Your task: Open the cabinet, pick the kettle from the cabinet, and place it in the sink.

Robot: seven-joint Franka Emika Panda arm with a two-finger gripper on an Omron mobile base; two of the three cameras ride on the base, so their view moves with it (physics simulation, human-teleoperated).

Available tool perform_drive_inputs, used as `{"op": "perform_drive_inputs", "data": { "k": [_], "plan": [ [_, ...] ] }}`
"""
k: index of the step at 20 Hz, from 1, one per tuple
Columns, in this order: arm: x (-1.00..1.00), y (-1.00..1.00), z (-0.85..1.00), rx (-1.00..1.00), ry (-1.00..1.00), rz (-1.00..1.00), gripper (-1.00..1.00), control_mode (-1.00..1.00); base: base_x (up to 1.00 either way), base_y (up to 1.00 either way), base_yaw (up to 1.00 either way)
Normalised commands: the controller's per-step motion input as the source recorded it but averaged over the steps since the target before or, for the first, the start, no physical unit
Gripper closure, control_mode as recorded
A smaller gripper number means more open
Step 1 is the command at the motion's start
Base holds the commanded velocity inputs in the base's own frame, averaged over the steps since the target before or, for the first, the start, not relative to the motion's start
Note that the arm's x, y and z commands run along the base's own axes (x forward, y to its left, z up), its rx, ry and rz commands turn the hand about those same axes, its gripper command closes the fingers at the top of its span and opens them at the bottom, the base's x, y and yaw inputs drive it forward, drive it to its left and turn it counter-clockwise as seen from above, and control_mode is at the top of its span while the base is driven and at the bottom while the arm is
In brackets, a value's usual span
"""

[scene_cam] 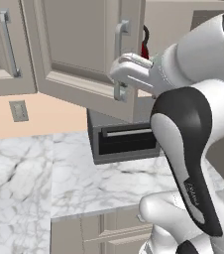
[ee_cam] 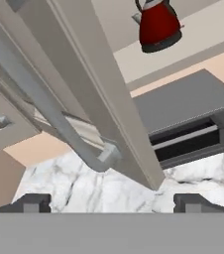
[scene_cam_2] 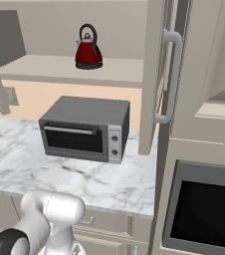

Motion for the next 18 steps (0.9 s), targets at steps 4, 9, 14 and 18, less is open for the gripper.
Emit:
{"op": "perform_drive_inputs", "data": {
  "k": [4,9,14,18],
  "plan": [
    [0.00,-0.47,-0.05,0.16,-0.07,0.27,-1.00,-1.00,0.00,0.00,0.00],
    [0.10,-0.44,0.03,0.17,0.02,0.17,-1.00,-1.00,0.00,0.00,0.00],
    [0.19,-0.39,0.01,0.20,0.13,0.14,-1.00,-1.00,0.00,0.00,0.00],
    [0.45,-0.25,0.02,0.22,0.20,0.01,-1.00,-1.00,0.00,0.00,0.00]
  ]
}}
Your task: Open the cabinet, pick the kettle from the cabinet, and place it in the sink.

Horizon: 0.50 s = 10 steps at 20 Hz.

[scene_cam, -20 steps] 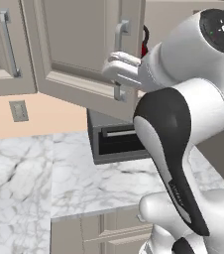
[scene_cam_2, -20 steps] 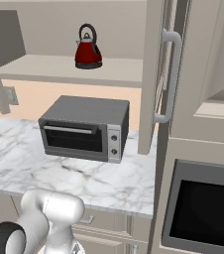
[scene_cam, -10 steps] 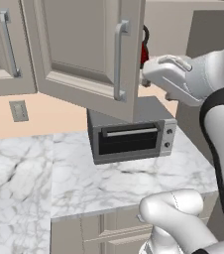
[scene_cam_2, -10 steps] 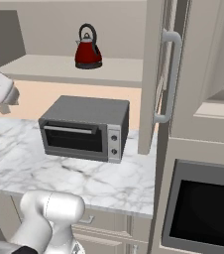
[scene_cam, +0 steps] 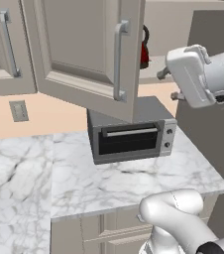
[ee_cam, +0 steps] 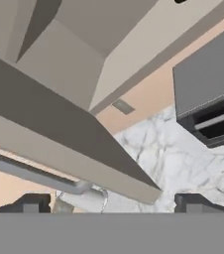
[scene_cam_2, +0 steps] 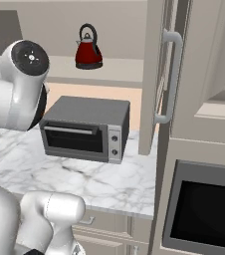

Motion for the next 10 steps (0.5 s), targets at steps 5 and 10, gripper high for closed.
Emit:
{"op": "perform_drive_inputs", "data": {
  "k": [5,10],
  "plan": [
    [0.53,-0.03,0.00,0.25,0.15,0.07,-1.00,-1.00,0.00,0.00,0.00],
    [0.61,0.17,0.00,0.19,0.12,0.06,-1.00,-1.00,0.00,0.00,0.00]
  ]
}}
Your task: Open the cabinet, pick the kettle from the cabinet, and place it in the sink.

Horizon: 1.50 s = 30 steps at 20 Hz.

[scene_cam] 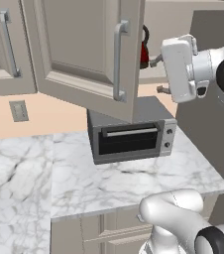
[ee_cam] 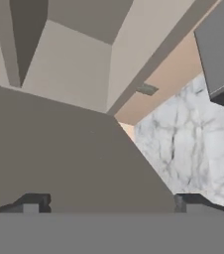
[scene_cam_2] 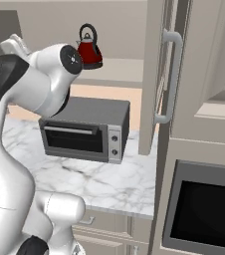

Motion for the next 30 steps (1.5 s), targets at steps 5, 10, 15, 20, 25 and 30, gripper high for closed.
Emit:
{"op": "perform_drive_inputs", "data": {
  "k": [5,10,15,20,25,30],
  "plan": [
    [0.53,0.27,-0.02,0.11,0.07,0.06,-1.00,-1.00,0.00,0.00,0.00],
    [0.40,0.42,-0.04,0.02,0.00,0.01,-1.00,-1.00,0.00,0.00,0.00],
    [0.31,0.32,-0.04,0.03,0.00,0.03,-1.00,-1.00,0.00,0.00,0.00],
    [0.18,0.37,-0.04,0.07,0.02,0.07,-1.00,-1.00,0.00,0.00,0.00],
    [-0.12,0.44,0.00,0.04,0.03,0.19,-1.00,-1.00,0.00,0.00,0.00],
    [-0.37,0.48,0.01,0.00,0.00,0.18,-1.00,-1.00,0.00,0.00,0.00]
  ]
}}
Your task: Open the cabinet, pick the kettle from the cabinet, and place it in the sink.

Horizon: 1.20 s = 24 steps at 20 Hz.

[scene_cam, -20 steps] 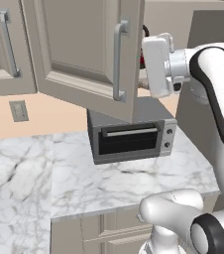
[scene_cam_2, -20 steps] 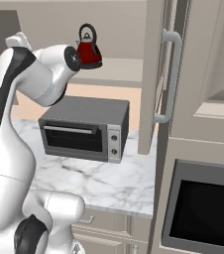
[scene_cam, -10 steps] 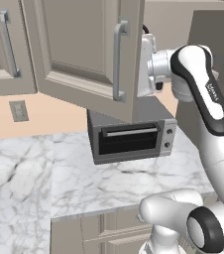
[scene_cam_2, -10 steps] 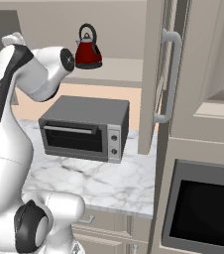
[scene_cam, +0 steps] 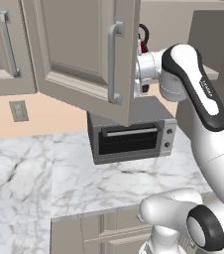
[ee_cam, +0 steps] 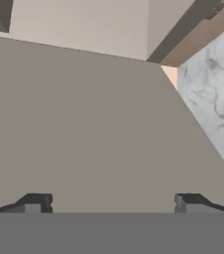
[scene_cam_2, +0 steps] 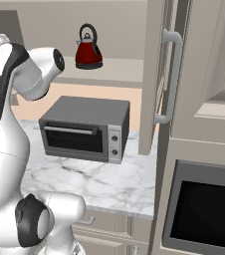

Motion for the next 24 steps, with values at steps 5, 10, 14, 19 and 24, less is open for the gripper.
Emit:
{"op": "perform_drive_inputs", "data": {
  "k": [5,10,14,19,24],
  "plan": [
    [-0.42,0.55,0.01,-0.02,0.00,0.14,-1.00,-1.00,0.00,0.00,0.00],
    [-0.37,0.64,0.00,-0.07,-0.02,0.09,-1.00,-1.00,0.00,0.00,0.00],
    [-0.20,0.73,-0.02,-0.11,-0.09,0.00,-1.00,-1.00,0.00,0.00,0.00],
    [-0.09,0.68,-0.04,-0.09,-0.16,0.00,-1.00,-1.00,0.00,0.00,0.00],
    [-0.07,0.40,-0.06,-0.04,-0.16,-0.01,-1.00,-1.00,0.00,0.00,0.00]
  ]
}}
